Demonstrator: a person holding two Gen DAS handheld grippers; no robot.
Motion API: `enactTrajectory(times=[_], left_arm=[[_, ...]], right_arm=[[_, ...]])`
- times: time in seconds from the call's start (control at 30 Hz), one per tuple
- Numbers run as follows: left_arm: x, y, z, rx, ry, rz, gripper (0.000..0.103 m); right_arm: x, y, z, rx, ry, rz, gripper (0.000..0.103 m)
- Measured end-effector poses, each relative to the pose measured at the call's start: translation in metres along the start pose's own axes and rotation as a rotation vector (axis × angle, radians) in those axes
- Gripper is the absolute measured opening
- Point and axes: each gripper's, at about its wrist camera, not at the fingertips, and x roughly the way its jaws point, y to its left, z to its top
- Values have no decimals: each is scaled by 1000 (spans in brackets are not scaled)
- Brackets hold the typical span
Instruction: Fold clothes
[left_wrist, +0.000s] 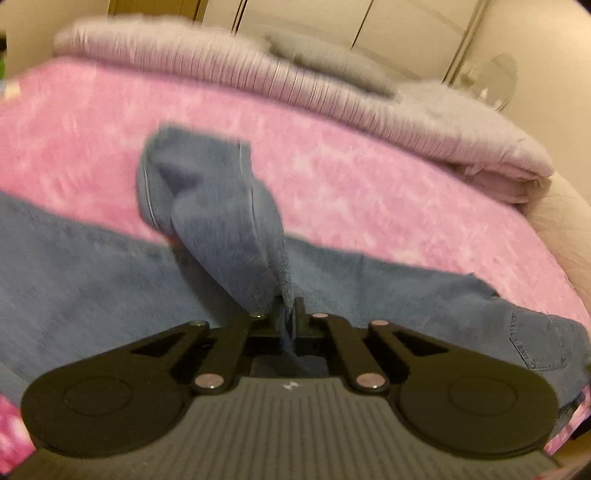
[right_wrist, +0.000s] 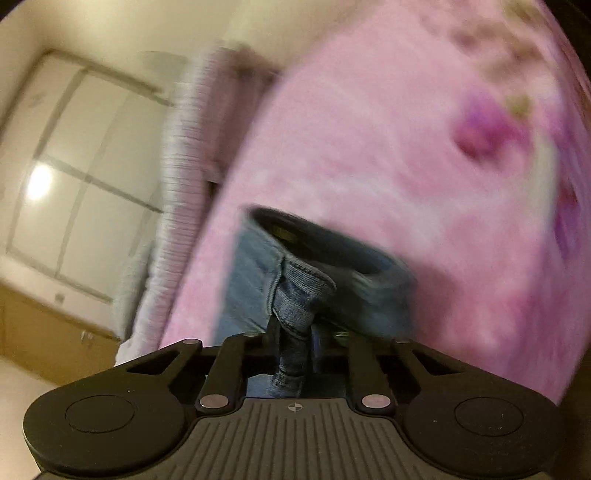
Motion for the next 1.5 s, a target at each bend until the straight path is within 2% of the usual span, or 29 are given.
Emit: enactTrajectory(times=[0.07, 0.13, 0.23, 0.3, 0.43, 0.5, 0.67, 0.83, 0.9, 0.93, 0.97, 1.07, 1.1, 1.17, 1.23, 1.37, 1.5], left_arm=[[-22, -2, -9, 43, -51, 9, 1], [-30, 1, -27, 45, -32, 6, 1], [-25, 9, -57, 12, 31, 8, 1], [-28, 11, -64, -18, 24, 11, 1], [-36, 5, -63, 27, -22, 18, 1], [-33, 3, -66, 52, -15, 28, 1], [-19, 1, -86, 125, 25, 65, 3], [-13, -2, -88, 161, 37, 94, 6], [-20, -4, -86, 158, 38, 105, 9], [-25, -4, -85, 154, 38, 109, 10], [-32, -2, -84, 148, 37, 112, 14], [-58, 3, -82, 144, 36, 128, 16], [-67, 6, -82, 143, 38, 138, 16], [-83, 13, -82, 132, 45, 149, 16], [-96, 20, -80, 119, 61, 165, 16], [-122, 34, -75, 134, 65, 200, 16], [-128, 59, -65, 136, 92, 212, 16]], right_arm=[[-18, 14, 3, -60, -32, 40, 13], [-31, 14, 1, -83, -43, 39, 13], [-25, -14, -7, -41, 1, -46, 13], [-25, -25, -11, -17, 9, -66, 13], [-39, -10, -11, -86, -37, -28, 13], [-41, -10, -14, -94, -35, -40, 13], [-29, -29, -24, -72, -9, -133, 13], [-24, -24, -28, -200, 39, -192, 14], [-28, -9, -31, -293, 35, -271, 25], [-32, 1, -34, -352, 14, -334, 45], [-35, 10, -38, -411, -6, -397, 58], [-57, 34, -55, -539, -89, -492, 58], [-62, 39, -61, -536, -84, -453, 58], [-71, 46, -73, -492, -46, -320, 58], [-67, 55, -91, -484, 46, -221, 58], [-43, 88, -152, -577, 235, -102, 58], [-14, 129, -210, -656, 371, 2, 58]])
